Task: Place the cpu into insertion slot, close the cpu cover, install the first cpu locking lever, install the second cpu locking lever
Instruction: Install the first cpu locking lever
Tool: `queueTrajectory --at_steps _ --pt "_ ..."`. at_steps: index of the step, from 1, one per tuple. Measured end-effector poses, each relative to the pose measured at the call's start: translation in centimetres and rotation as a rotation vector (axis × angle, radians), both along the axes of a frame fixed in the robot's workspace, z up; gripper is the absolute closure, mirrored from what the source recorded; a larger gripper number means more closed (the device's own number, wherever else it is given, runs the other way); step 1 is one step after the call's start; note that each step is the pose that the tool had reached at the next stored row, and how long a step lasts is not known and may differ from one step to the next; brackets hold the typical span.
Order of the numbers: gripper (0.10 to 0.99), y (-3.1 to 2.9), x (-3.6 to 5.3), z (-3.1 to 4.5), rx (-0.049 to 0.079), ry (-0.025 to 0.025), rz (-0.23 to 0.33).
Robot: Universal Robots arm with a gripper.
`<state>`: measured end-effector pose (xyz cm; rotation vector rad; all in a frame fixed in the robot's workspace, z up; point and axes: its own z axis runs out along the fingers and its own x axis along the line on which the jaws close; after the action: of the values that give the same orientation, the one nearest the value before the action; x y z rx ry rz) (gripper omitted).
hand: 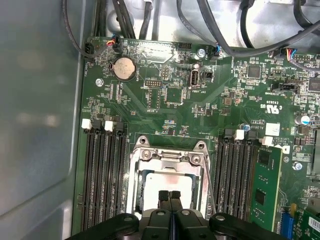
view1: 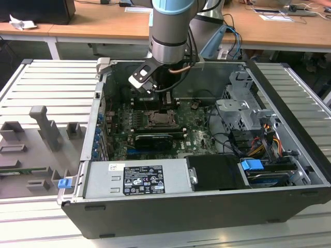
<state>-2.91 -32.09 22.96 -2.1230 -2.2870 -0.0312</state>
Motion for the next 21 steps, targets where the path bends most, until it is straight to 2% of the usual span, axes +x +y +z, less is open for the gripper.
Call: queueTrajectory --at_steps 15,19,21 --pt "0.98 0.0 0.0 0.32 -0.001 0.0002 0.0" --pt "0.98 0.0 0.0 0.68 -0.003 0.0 0.0" --pt "0.98 0.0 0.0 1.22 -0.004 0.0001 0.0"
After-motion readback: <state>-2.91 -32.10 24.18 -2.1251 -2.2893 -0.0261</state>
